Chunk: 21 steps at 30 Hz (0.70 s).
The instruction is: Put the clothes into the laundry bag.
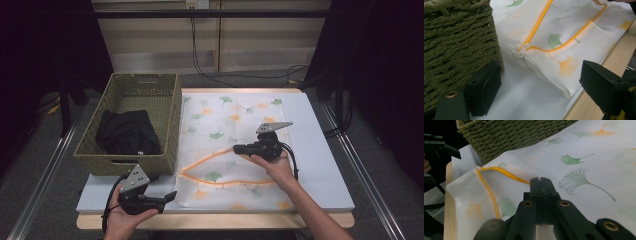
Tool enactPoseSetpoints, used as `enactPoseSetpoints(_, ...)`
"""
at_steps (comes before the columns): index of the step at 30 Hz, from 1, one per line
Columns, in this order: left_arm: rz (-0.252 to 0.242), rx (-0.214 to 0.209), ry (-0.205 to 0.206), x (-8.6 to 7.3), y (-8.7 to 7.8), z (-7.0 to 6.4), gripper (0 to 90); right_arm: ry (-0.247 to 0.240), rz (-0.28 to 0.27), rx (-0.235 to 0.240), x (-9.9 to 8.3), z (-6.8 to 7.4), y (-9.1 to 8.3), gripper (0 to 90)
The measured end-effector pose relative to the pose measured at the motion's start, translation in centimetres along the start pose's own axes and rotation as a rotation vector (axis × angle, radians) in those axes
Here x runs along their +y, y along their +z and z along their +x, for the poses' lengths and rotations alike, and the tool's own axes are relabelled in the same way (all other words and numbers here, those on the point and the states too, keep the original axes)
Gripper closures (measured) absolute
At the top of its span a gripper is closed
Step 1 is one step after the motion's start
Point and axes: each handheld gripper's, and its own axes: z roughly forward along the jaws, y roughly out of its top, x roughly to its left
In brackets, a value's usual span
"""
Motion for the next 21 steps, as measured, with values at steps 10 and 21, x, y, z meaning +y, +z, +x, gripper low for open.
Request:
enactPoseSetpoints(10, -0.004, 0.003, -0.010, 0.0, 0.1, 0.1, 16.9, -0.024, -0.021, -0.008, 1.5, 0.0, -0.6, 89.9)
enactPoseSetpoints(21, 0.007, 0.013, -0.010, -0.1, 0.0, 0.2, 16.9, -0.044, -0.082, -0.014, 3.1, 0.1, -1.5, 89.9)
